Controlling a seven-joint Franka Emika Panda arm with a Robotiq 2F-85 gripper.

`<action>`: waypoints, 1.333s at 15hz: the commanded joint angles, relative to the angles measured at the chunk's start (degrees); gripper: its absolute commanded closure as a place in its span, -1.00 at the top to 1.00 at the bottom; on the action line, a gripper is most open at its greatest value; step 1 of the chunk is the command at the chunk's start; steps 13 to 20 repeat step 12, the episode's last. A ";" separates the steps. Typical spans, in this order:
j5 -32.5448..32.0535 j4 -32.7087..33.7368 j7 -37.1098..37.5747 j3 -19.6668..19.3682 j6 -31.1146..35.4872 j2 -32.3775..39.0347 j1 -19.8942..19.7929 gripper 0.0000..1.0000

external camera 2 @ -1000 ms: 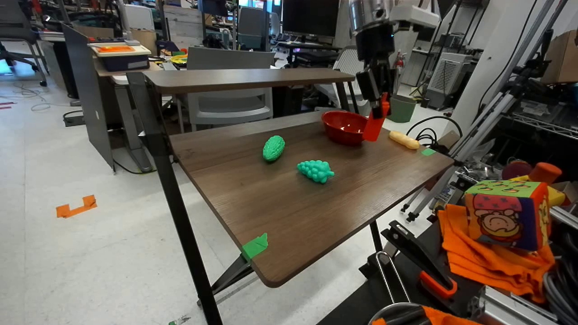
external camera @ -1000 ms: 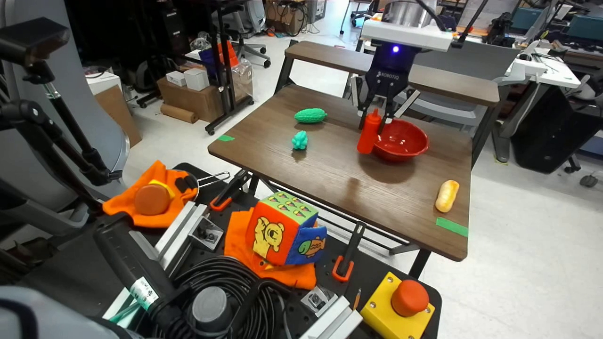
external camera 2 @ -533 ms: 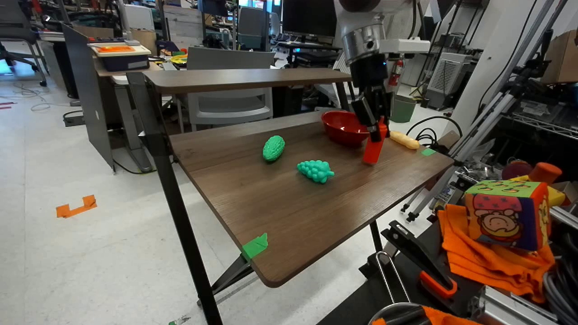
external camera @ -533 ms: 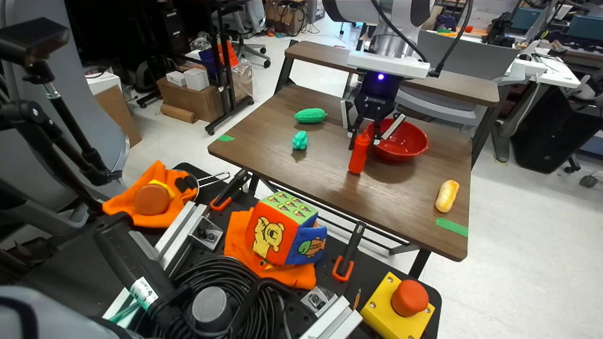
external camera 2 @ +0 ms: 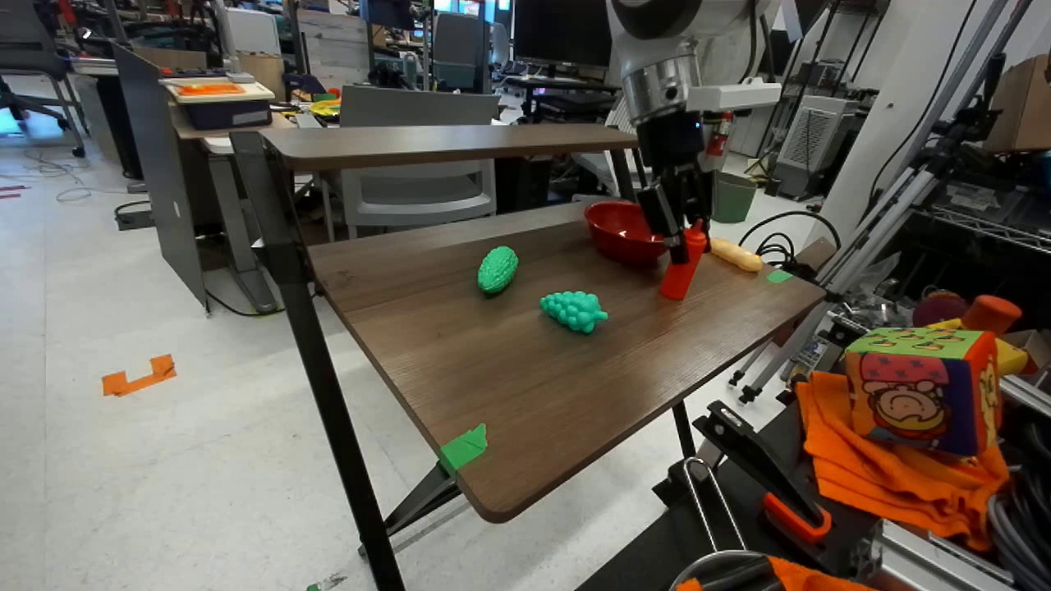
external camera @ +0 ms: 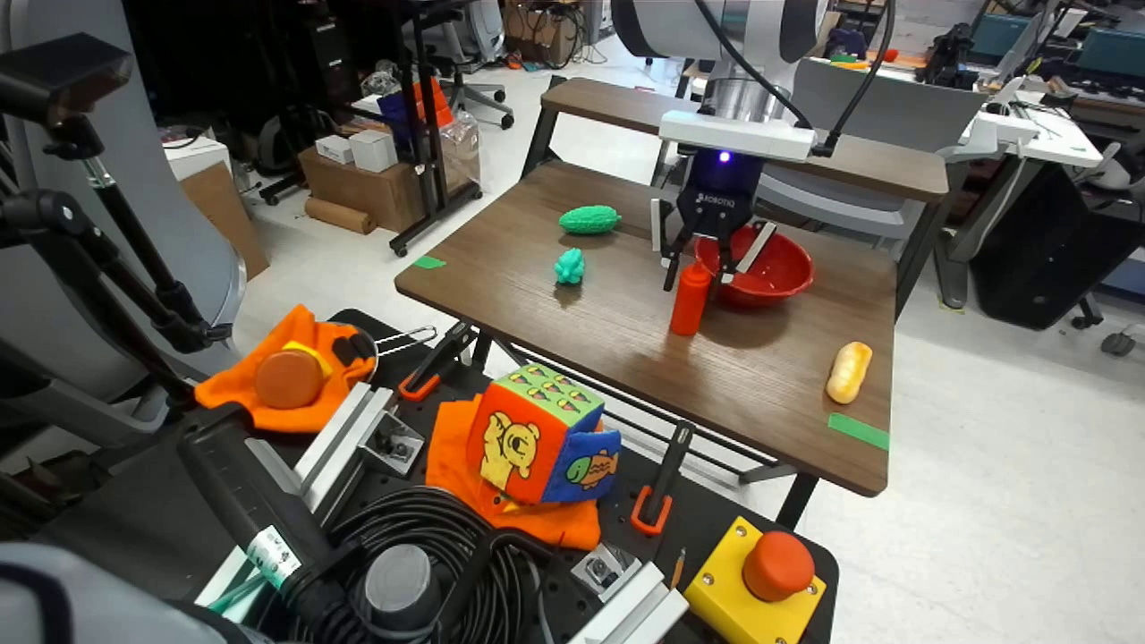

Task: Remove the red sauce bottle from the red bowl

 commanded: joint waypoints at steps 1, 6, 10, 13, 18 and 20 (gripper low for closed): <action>-0.16 -1.23 1.36 -0.38 -0.80 -1.17 0.54 0.72; 9.73 -8.24 2.13 1.68 -0.22 -13.81 -2.17 1.00; 10.78 -5.54 2.69 0.42 -2.75 -14.01 -1.12 1.00; 11.10 -6.84 3.07 0.41 -2.89 -15.80 -1.14 1.00; 11.10 -6.84 3.07 0.41 -2.89 -15.80 -1.14 1.00; 11.10 -6.84 3.07 0.41 -2.89 -15.80 -1.14 1.00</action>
